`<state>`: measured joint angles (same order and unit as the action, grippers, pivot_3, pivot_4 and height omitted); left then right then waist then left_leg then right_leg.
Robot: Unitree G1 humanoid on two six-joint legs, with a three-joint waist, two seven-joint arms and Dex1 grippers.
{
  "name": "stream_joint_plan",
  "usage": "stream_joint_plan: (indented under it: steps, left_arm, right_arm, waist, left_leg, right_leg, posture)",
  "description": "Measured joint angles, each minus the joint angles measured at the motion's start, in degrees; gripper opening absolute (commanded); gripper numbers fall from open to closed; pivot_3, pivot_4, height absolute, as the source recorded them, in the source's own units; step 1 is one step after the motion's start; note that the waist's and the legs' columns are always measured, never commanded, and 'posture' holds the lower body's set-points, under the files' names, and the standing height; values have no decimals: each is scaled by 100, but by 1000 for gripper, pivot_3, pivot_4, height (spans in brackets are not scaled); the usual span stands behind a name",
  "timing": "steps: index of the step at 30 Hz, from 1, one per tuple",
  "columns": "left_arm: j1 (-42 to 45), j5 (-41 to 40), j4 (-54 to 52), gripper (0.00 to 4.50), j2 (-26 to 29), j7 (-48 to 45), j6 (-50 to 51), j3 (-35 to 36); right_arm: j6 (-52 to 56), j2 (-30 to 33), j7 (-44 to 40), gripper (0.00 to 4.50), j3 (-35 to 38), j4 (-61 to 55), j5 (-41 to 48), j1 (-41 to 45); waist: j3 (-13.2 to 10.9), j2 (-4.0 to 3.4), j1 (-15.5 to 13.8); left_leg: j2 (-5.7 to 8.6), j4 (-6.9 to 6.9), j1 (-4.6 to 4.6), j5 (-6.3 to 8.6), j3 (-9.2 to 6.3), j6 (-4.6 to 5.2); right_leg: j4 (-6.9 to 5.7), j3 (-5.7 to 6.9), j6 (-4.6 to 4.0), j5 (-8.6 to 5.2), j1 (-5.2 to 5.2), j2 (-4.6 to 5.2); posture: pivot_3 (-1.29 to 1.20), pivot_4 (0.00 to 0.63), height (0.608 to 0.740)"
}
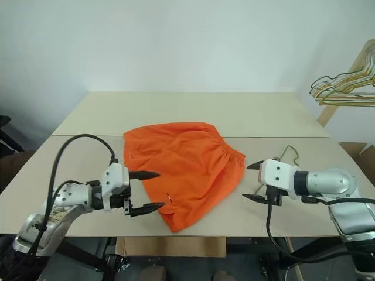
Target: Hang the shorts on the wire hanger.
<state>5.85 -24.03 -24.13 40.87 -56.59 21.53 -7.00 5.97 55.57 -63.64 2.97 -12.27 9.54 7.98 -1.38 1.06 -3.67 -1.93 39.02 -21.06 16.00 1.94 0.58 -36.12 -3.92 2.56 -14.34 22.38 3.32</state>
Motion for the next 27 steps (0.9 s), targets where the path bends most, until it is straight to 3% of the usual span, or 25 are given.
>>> stream_joint_plan:
  steps: [8,16,22,27]
  left_arm:
    - [261,5,1,4500,479,-365,964,-566]
    - [485,410,258,4500,21,-149,999,-1031]
    - [506,897,420,2714,167,-160,957,-1414]
    - [505,1170,653,2714,50,-82,921,-1530]
  right_arm:
    - [122,12,172,4485,47,-188,-37,-167]
    - [159,10,283,4485,45,-241,-35,-150]
    - [169,11,287,4500,45,-293,-33,-149]
    - [171,10,300,4500,45,-305,-36,-150]
  waist:
    - [-1,-1,255]
    - [-1,0,299]
    - [-1,-1,307]
    - [-1,0,301]
  left_leg:
    - [0,0,2,0,-1,0]
    - [0,1,3,0,-2,0]
    - [0,1,5,0,-2,0]
    - [1,2,3,0,-2,0]
  right_leg:
    - [-1,-3,2,-2,-1,-1]
    - [0,-3,2,-1,-3,-1]
    - [-1,-5,2,-1,-3,-2]
    - [0,-5,2,-1,-3,-1]
  posture:
    - [35,0,740]
    - [28,0,740]
    - [23,0,740]
    - [22,0,740]
